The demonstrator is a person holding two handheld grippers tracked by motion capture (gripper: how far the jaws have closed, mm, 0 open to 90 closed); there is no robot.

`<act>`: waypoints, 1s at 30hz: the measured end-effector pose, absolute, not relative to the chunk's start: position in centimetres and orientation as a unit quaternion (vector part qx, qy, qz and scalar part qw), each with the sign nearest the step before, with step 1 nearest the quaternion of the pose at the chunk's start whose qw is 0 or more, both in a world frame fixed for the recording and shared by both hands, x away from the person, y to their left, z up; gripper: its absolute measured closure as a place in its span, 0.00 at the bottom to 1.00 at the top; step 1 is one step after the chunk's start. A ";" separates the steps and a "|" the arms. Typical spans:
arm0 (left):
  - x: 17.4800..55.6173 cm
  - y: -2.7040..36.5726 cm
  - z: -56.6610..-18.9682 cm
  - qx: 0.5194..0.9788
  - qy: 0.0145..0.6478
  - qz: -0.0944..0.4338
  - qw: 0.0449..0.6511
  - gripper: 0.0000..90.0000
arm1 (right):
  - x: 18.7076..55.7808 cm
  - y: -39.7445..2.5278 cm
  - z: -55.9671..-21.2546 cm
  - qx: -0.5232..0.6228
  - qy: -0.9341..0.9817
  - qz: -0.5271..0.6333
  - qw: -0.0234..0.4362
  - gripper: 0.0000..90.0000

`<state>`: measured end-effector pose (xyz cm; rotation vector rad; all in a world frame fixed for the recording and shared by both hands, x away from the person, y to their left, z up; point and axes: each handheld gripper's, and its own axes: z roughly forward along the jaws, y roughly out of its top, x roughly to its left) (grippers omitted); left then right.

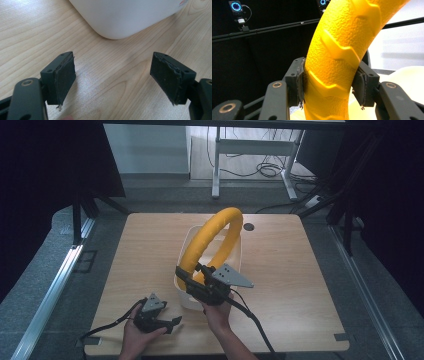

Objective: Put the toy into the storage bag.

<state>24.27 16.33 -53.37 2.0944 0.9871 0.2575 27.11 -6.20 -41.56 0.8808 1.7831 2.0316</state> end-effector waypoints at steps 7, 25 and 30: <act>24.3 16.3 -53.5 0.827 0.389 0.100 0.392 0.23 | 27.0 -6.4 -41.8 0.307 0.622 0.706 0.141 0.54; 24.4 16.2 -53.6 0.828 0.389 0.097 0.391 0.23 | 27.1 -7.1 -42.4 0.321 0.626 0.704 0.102 0.55; 24.4 16.1 -53.6 0.829 0.389 0.096 0.391 0.23 | 27.1 -7.0 -42.5 0.327 0.642 0.687 0.101 0.55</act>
